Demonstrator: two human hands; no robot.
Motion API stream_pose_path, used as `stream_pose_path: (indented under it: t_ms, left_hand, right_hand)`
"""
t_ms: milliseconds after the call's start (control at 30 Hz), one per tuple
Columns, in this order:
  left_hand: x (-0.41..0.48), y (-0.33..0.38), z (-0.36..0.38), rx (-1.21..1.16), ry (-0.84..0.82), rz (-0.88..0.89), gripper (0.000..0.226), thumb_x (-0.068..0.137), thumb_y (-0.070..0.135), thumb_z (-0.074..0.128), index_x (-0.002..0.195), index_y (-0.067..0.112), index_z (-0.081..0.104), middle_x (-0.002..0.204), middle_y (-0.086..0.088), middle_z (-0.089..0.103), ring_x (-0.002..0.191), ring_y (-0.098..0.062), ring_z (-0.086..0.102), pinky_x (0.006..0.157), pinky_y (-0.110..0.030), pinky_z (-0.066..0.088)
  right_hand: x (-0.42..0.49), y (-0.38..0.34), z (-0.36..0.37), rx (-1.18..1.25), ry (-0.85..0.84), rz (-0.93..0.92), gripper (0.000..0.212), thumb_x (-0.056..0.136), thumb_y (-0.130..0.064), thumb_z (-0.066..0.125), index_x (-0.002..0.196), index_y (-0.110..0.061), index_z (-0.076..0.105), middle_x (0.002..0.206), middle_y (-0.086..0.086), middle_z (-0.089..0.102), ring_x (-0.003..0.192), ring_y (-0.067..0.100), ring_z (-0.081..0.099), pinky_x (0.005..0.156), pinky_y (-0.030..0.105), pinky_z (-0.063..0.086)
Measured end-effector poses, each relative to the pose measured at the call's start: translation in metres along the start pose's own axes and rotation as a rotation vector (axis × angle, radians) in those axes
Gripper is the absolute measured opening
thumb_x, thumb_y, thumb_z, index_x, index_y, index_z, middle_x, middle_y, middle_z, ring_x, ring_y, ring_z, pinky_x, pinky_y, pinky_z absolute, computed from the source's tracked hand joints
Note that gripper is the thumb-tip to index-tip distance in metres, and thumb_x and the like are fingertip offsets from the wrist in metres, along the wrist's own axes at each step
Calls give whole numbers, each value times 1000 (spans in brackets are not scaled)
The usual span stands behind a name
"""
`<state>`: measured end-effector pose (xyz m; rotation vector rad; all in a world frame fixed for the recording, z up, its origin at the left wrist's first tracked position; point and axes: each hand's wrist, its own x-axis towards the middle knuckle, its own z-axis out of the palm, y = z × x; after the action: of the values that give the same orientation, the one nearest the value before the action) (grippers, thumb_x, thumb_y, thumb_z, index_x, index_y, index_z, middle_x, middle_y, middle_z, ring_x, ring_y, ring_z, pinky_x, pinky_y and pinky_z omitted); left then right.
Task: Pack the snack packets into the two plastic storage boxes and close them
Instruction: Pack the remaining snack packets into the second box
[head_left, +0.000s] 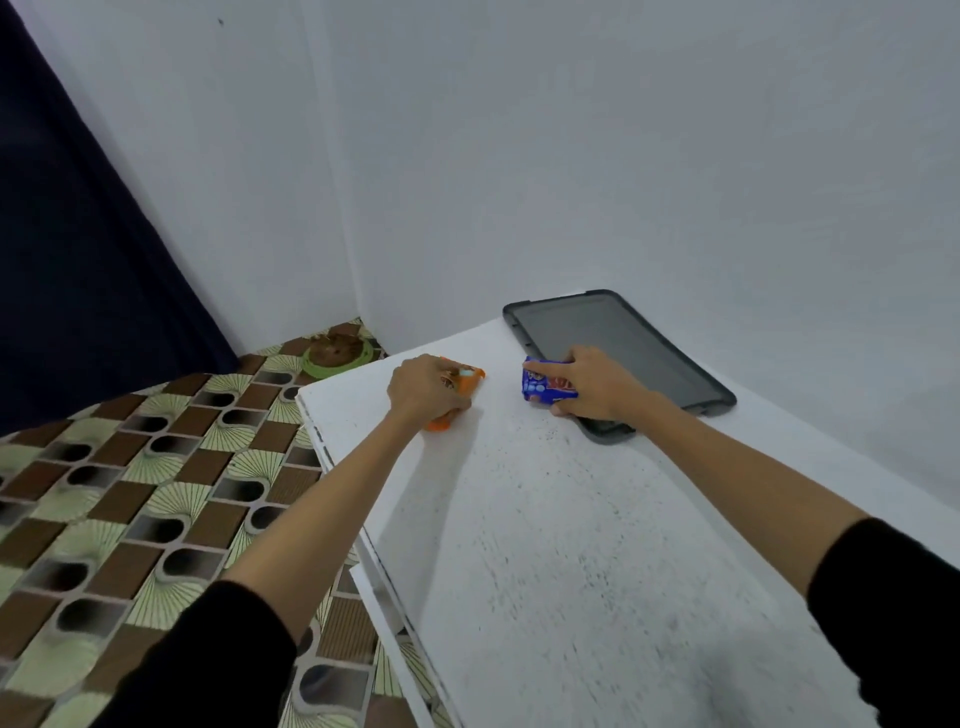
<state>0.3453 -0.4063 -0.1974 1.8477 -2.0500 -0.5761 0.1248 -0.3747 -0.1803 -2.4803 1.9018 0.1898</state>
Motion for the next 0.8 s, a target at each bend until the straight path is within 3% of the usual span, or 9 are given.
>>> stream_pose_path:
  t_ms: [267,400,600,800]
  left_hand:
    - [-43,48,-27,-67,-14,195,53,74,31,74,124,29,57,126,-3,57,110,-21,53,78,-27,41]
    - [-78,93,-40,-82,-22,349,51,70,28,76,118,34,61,118,1,62,90,-10,49,71,-24,39]
    - [-147,170,-49,-94,-79,644,52,68,21,77,116,36,63,98,6,59,86,-8,52,66,-19,43]
    - [-229,233,-36,-149,-218,937,54,65,24,82,109,43,58,118,3,61,103,-12,57,86,-27,49]
  right_hand:
    - [-79,23,-40,-35,88,110,66,85,-48,57,142,-46,23,122,11,44,114,26,44,80,31,41]
    - [-143,38,-72,8,139,205,68,82,-50,59,140,-49,24,120,9,45,109,25,47,75,30,38]
    - [-260,50,-107,49,200,364,71,80,-51,62,141,-48,24,118,6,48,97,18,48,70,28,34]
    - [-398,53,-116,69,175,521,75,77,-51,66,139,-49,25,108,-1,46,90,11,41,67,26,34]
